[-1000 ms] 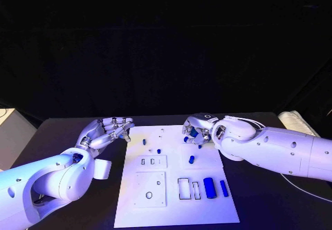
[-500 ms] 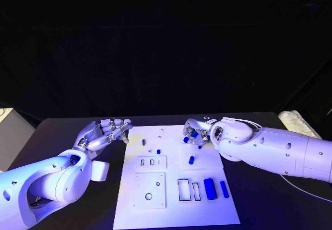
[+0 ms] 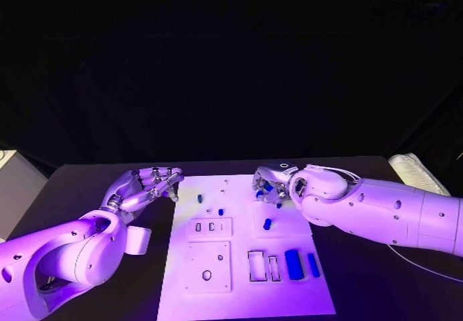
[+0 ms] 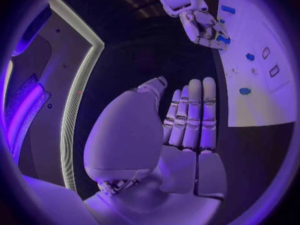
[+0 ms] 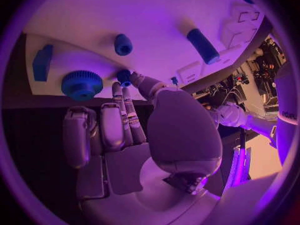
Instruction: Assemble the parts on the task board
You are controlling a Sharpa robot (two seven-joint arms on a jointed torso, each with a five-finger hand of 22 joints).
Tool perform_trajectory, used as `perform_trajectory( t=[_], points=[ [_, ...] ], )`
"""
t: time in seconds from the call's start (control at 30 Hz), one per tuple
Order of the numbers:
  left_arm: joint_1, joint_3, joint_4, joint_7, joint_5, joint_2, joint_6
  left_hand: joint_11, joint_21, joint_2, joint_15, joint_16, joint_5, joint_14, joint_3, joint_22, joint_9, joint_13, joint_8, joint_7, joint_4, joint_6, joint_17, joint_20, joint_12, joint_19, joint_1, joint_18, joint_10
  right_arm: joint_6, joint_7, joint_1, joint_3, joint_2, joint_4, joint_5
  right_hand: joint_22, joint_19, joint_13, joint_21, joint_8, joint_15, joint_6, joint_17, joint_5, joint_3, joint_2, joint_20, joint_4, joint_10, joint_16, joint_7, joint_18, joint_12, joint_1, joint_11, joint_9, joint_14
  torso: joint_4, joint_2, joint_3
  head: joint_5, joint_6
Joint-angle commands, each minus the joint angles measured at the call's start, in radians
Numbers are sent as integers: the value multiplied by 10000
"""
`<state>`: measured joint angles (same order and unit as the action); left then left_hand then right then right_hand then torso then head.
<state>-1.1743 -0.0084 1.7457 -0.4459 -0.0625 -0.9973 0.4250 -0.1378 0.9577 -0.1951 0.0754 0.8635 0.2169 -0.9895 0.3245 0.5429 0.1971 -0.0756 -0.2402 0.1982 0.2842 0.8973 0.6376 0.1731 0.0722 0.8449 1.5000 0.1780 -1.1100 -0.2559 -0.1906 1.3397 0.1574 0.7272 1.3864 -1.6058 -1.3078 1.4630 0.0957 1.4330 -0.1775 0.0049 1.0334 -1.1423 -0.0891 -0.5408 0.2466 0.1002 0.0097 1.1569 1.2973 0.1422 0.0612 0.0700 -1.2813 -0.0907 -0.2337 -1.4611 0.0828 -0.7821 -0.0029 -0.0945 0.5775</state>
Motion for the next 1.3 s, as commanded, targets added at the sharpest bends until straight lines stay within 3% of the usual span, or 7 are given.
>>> perform_trajectory(
  t=[0.03,0.17,0.37,0.7,0.8,1.3],
  points=[
    [-26,10,19,18,1,-6,-187,-48,78,-53,16,74,-61,86,60,36,18,-11,58,48,19,-29,24,29,-34,-80,-47,39,12,182,38,-21,9,-40,13,-78,-454,113,34,54,-63,-22,97,-18,-40,-25,-105,57,86,82,66,-5,-156,87,12,53,-33,-372,23,-32,-8,-18,-17],
    [-30,10,13,57,2,-13,-179,-48,78,-53,16,74,-61,86,60,36,18,-11,58,48,19,-29,24,29,-34,-80,-47,39,12,163,31,-46,11,-73,-15,-72,-595,153,83,143,-163,-73,265,-61,-43,-175,-199,27,86,296,143,-71,-178,172,-69,116,-118,-369,38,-59,-7,-10,-34],
    [-35,10,4,101,2,-28,-184,-45,106,-35,15,97,-63,101,84,52,22,-12,59,40,6,-32,32,32,-34,-99,-33,41,18,-80,-99,-72,12,-87,8,-239,-1191,387,296,510,-568,-288,808,-105,-35,-717,-529,-157,-123,1035,281,-288,-294,432,-423,382,-490,-369,44,-68,-13,-5,-30],
    [-40,10,-28,153,2,-44,-194,-43,122,-25,14,110,-69,111,99,62,25,-13,60,36,-1,-33,36,33,-32,-110,-24,42,20,-835,-261,-84,11,-94,73,-498,-1373,441,426,616,-603,-291,668,-39,-32,-983,-518,-198,-498,1095,304,-211,-329,360,-669,368,-707,-345,58,-101,-19,-2,-94],
    [-40,10,-33,166,4,-44,-200,-42,132,-23,13,117,-74,117,106,68,27,-14,60,35,-4,-35,38,33,-32,-117,-19,42,21,-972,-241,-85,11,-107,108,-496,-1368,430,433,611,-562,-253,571,-16,-25,-983,-417,-167,-477,997,309,-184,-327,277,-513,319,-744,-337,59,-109,-23,-11,-131],
    [-42,9,-52,196,35,-46,-216,-44,141,-25,14,123,-80,123,108,74,27,-13,63,36,-3,-40,39,34,-34,-124,-23,43,27,-1754,-250,-86,6,-228,211,-485,-1693,592,501,808,-608,-271,623,-31,-34,-1094,-466,-162,-567,1129,351,-192,-396,306,-574,355,-838,-345,88,-153,-21,-23,-174]
  ],
)
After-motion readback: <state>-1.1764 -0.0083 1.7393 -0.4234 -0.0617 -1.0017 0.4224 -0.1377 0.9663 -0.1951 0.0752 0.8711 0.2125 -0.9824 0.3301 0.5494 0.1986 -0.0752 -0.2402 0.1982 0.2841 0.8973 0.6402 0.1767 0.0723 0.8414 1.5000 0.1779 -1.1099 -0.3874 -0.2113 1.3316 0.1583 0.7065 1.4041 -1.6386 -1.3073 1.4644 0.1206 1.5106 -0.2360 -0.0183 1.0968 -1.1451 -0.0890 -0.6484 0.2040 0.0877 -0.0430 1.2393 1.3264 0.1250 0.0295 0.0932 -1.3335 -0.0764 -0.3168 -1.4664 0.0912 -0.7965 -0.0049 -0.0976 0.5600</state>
